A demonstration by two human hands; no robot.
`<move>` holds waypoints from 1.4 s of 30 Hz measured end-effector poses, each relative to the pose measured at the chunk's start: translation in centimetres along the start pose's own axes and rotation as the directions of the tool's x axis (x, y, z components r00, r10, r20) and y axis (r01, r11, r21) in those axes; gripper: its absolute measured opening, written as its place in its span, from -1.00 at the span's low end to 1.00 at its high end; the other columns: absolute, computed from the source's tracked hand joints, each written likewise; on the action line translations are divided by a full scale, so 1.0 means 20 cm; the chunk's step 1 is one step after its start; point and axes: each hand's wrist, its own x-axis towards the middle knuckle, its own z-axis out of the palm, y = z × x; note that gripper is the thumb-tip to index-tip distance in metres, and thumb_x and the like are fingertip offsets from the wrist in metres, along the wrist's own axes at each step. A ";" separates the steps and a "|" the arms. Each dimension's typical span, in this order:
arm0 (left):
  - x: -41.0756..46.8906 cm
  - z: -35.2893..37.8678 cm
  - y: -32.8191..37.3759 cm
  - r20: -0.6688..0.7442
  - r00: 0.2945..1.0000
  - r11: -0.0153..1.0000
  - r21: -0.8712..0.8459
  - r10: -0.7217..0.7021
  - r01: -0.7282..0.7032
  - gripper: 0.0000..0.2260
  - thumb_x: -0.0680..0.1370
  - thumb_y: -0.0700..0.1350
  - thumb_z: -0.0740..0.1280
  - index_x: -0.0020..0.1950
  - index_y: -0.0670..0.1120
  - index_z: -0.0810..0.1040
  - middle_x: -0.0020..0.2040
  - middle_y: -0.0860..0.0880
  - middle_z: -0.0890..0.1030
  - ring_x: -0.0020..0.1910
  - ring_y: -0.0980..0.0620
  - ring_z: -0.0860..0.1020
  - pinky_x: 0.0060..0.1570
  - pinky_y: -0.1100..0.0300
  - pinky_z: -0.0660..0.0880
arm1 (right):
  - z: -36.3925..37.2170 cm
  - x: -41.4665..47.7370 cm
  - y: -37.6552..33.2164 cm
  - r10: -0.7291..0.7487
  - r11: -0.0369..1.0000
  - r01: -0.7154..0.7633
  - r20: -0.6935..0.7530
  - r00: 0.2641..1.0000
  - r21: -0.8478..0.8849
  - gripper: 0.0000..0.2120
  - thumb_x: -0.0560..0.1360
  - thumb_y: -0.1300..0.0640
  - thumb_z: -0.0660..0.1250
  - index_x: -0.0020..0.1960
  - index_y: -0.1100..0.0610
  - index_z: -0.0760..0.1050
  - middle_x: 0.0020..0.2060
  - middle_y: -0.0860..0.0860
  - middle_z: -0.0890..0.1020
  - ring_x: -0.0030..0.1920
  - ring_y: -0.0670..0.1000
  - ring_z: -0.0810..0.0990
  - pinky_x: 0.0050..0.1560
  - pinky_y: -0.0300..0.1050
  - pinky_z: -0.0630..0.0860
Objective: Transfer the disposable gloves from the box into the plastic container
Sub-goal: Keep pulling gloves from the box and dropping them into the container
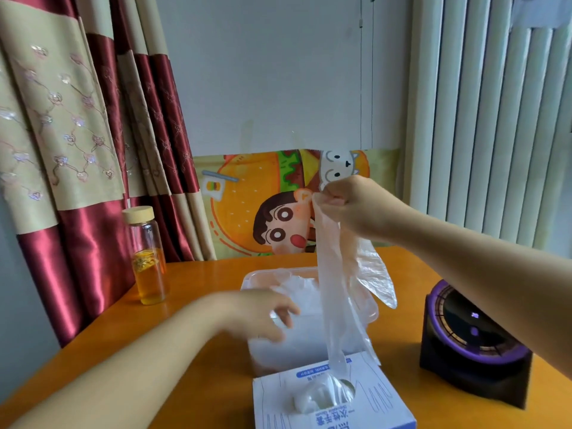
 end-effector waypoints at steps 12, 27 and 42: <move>-0.04 -0.14 0.19 -0.588 0.809 0.754 -0.542 -0.024 -0.372 -0.22 0.30 0.26 0.43 0.44 0.26 0.16 0.37 0.11 0.36 0.24 0.07 0.47 0.07 0.06 0.56 | 0.12 0.16 -0.10 0.112 0.992 -0.103 0.132 0.985 -0.066 -0.73 0.45 0.09 0.24 -0.36 0.21 0.46 -0.38 0.11 0.54 -0.35 0.04 0.43 -0.34 -0.13 0.40; 0.11 -0.34 -0.07 -0.654 0.721 0.760 -0.582 -0.227 -0.289 -0.79 0.66 -0.15 0.14 -0.09 -0.08 0.53 -0.18 0.02 0.59 -0.28 0.11 0.65 -0.05 0.07 0.56 | 0.15 0.17 0.11 0.282 0.798 -0.480 0.479 0.831 0.364 -0.91 0.53 0.20 0.31 -0.06 0.21 0.57 -0.25 0.09 0.67 -0.25 0.02 0.63 -0.06 -0.07 0.60; 0.61 -0.22 -0.15 -0.428 0.895 0.978 -0.093 0.129 -0.186 -0.86 0.61 -0.09 0.25 -0.04 -0.03 0.60 -0.26 0.10 0.57 -0.30 0.19 0.50 -0.28 0.34 0.42 | 0.39 0.10 0.51 0.065 0.998 -0.058 0.332 0.941 -0.030 -0.77 0.44 0.15 0.43 0.09 0.01 0.63 -0.06 -0.19 0.63 -0.19 -0.30 0.54 -0.23 -0.58 0.39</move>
